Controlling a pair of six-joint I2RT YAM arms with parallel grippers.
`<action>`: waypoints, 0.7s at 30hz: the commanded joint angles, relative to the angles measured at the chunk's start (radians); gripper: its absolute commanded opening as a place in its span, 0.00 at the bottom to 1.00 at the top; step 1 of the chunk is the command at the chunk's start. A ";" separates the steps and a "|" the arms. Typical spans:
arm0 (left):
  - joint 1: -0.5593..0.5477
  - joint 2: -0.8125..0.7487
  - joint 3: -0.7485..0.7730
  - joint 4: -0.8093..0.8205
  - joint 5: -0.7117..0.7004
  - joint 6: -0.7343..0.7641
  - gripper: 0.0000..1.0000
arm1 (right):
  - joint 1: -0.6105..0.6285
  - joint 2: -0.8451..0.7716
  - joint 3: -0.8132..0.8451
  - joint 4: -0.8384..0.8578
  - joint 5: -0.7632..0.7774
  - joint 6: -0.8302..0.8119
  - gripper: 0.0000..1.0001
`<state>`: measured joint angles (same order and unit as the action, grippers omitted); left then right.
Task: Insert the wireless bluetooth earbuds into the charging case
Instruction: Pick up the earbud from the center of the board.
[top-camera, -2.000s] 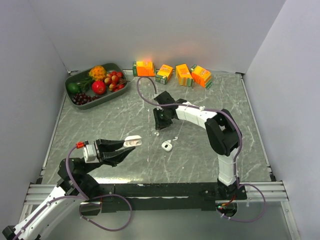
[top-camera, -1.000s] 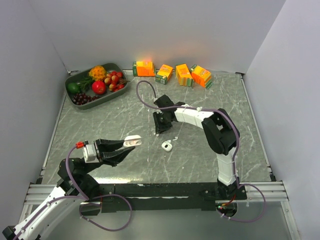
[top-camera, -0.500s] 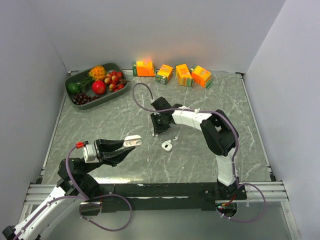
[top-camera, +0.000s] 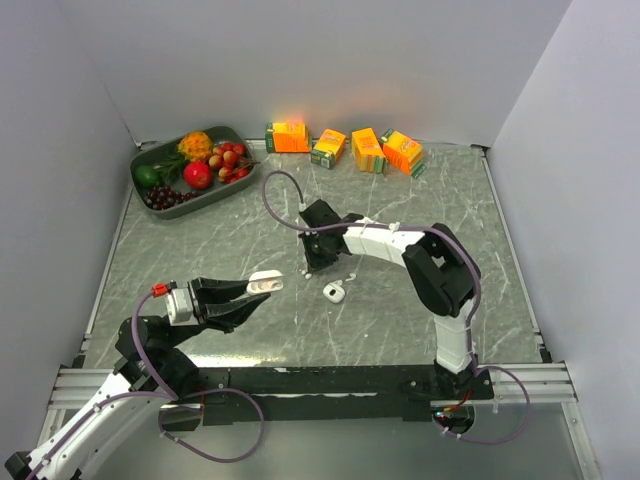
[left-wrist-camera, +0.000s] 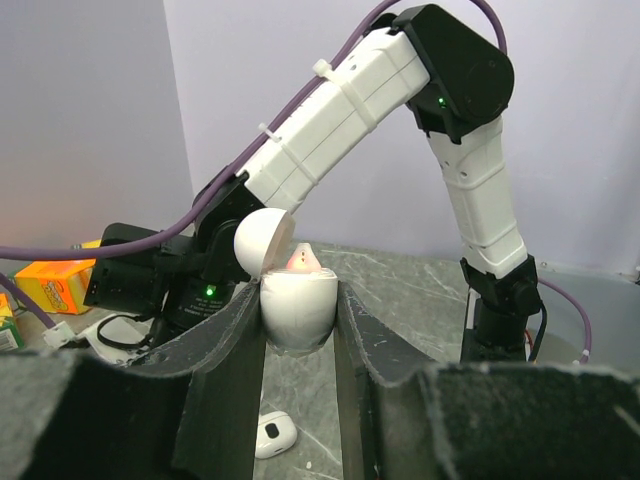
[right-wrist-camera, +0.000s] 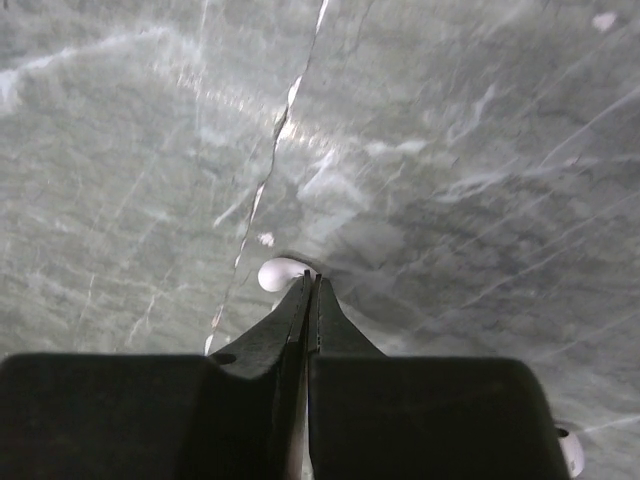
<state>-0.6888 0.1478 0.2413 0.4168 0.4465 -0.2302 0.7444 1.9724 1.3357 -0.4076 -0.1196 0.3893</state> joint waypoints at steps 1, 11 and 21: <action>-0.002 -0.001 0.001 0.020 -0.015 -0.006 0.01 | 0.026 -0.139 -0.012 -0.037 0.008 0.014 0.00; -0.002 0.001 0.001 0.025 -0.035 -0.009 0.01 | 0.026 -0.303 -0.047 -0.050 0.052 0.000 0.00; -0.002 0.013 0.006 0.048 -0.088 -0.015 0.01 | 0.124 -0.705 -0.020 -0.109 0.352 -0.176 0.00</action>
<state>-0.6888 0.1467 0.2413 0.4065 0.3901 -0.2306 0.7902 1.4292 1.2377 -0.5041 0.0784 0.3202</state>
